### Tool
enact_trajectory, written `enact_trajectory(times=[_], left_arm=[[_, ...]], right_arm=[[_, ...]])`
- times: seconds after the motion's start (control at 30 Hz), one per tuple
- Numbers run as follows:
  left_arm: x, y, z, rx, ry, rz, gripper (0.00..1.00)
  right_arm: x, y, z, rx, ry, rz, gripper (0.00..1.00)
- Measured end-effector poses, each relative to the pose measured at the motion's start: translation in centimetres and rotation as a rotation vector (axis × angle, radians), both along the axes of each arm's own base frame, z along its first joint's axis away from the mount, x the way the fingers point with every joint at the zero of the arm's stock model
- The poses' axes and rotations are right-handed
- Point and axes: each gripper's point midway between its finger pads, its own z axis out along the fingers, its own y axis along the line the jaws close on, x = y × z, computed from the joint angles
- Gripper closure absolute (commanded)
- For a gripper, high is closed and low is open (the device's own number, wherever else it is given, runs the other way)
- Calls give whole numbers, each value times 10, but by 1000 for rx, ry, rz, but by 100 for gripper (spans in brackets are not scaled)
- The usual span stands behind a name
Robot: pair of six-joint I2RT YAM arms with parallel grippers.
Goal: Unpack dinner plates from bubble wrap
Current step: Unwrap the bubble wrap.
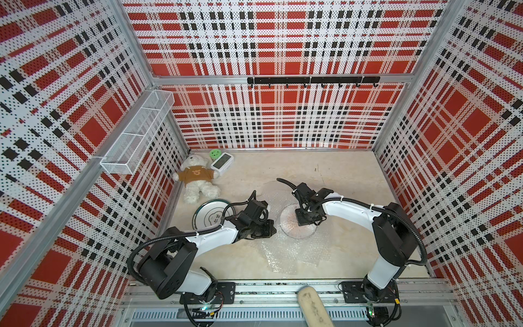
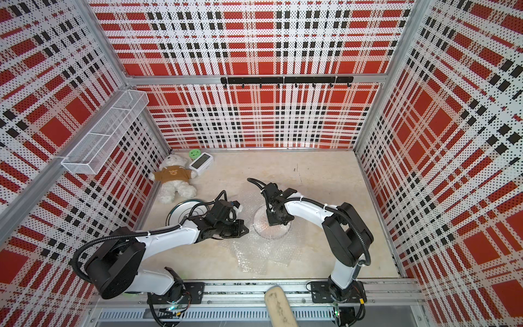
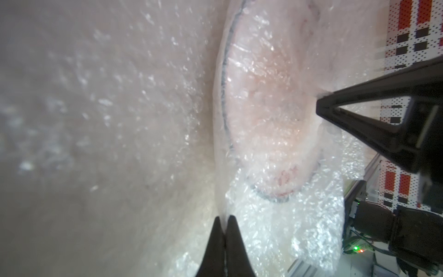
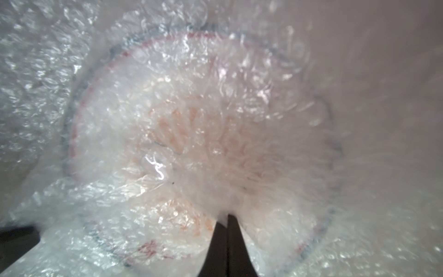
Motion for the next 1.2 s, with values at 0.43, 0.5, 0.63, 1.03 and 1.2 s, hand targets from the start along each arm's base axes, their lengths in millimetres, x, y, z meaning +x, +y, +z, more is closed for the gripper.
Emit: enact_trajectory(times=[0.43,0.5,0.63,1.03,1.2], left_arm=[[15,-16,100,-173,-229,51,66],[14,-25,95,-171,-219,27,78],[16,-42,63,-132,-147,-2,100],[29,-68,1,-101,-29,-22,100],[31,-71,-6,-103,-23,-18,100]], right_arm=[[2,5,3,18,-6,11,100],[2,5,3,22,-6,11,100],[2,7,3,31,-4,13,100],[2,9,3,40,-3,15,100],[3,9,3,41,-6,15,100]])
